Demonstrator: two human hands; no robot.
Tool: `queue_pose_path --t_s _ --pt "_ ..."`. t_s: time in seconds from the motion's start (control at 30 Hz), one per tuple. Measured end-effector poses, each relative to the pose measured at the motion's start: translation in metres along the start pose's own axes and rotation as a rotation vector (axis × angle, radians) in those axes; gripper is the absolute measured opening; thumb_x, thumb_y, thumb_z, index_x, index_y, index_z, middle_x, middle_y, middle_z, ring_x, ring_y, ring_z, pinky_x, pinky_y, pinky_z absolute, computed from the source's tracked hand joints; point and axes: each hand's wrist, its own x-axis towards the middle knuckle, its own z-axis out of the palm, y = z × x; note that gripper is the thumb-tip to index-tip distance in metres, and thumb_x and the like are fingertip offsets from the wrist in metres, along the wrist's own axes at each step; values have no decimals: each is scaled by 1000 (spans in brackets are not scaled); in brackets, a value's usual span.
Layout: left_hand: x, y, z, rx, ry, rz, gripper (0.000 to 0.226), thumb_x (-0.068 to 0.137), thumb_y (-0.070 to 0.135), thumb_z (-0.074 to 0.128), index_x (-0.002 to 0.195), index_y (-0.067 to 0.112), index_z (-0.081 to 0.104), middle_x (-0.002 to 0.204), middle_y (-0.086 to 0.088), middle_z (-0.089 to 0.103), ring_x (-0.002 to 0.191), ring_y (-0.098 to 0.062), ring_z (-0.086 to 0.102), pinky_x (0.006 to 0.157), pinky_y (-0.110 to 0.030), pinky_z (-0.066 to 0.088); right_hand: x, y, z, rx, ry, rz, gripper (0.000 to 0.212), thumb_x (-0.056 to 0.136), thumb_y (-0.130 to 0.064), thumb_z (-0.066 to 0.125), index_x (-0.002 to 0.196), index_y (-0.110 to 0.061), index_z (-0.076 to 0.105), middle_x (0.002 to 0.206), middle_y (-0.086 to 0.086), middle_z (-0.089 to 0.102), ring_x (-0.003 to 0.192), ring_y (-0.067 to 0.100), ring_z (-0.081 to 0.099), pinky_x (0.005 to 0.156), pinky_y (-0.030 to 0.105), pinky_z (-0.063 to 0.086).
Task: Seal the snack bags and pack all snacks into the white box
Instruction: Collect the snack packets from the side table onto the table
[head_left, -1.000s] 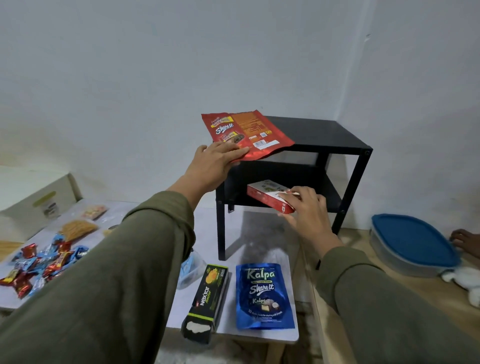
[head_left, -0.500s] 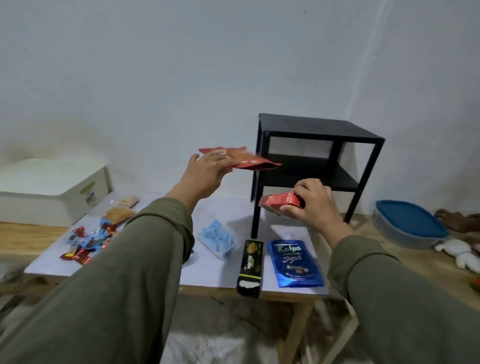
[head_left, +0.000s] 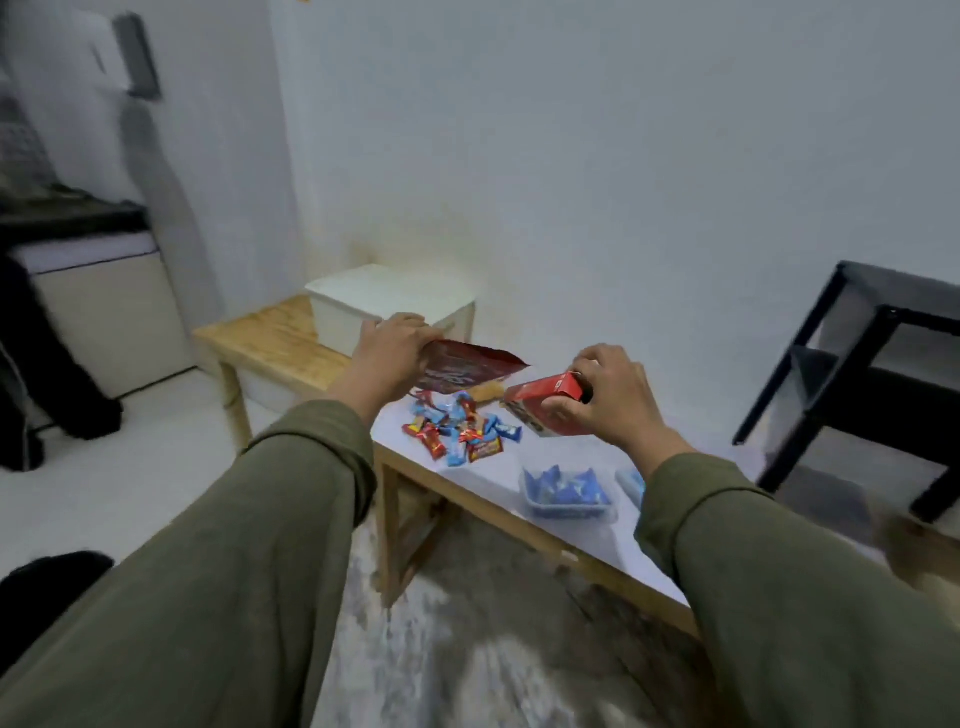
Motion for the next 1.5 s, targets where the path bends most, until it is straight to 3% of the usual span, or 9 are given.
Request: queue_pose_path --t_s 0.2,0.37,0.5,0.63,1.17,1.3,1.37,1.43,1.5 --pt "-54 -119 -18 -66 78 -396 28 93 33 54 106 13 66 109 -11 66 107 -32 56 89 -40 41 92 -108 69 117 -87 -255 59 77 -61 60 111 -13 62 120 7 52 113 24 43 94 38 35" --pt "-93 -200 -28 -143 211 -741 27 91 38 57 103 18 71 100 -12 72 97 -34 63 85 -40 50 174 -193 129 278 -132 -468 56 72 -64 64 99 -15 67 112 6 55 109 25 46 91 40 39" --pt "-111 -245 -39 -231 362 -1000 25 91 29 60 106 11 71 105 -11 70 102 -29 62 82 -27 44 237 -267 165 371 -198 -635 57 69 -67 63 91 -14 66 108 5 54 105 26 49 92 44 41" --pt "-136 -279 -45 -215 463 -1193 32 91 27 61 114 6 67 118 -12 67 113 -29 59 95 -31 42 272 -342 194 459 -238 -760 50 72 -59 67 95 -15 66 106 3 51 103 21 46 90 39 43" --pt "-289 -454 -34 -197 549 -1629 39 90 32 61 119 6 65 125 -11 64 121 -27 54 102 -31 38 281 -621 344 505 -503 -1131 57 71 -58 69 108 -16 65 115 3 51 111 23 45 95 41 39" --pt "-321 -514 -5 -273 561 -1694 24 91 28 61 100 8 70 97 -7 72 98 -27 64 88 -32 49 279 -684 401 522 -596 -1148 51 71 -54 72 107 -19 66 116 2 52 115 22 42 95 39 34" --pt "-330 -530 16 -314 550 -1711 20 92 22 59 97 6 69 87 -6 68 85 -22 61 70 -21 44 275 -703 432 507 -660 -1162 50 70 -52 73 108 -21 66 118 2 52 116 22 41 94 36 31" --pt "-341 -553 45 -315 537 -1739 21 92 21 59 102 5 69 93 -5 67 85 -17 56 63 -16 33 274 -727 471 488 -725 -1188 51 69 -51 74 110 -22 66 120 2 52 118 22 40 94 34 30" --pt "-355 -578 81 -322 551 -1779 22 92 22 60 106 7 69 100 -7 69 90 -18 58 69 -15 32 273 -750 514 463 -775 -1218 53 69 -50 75 113 -23 65 122 1 51 120 21 39 95 34 29"
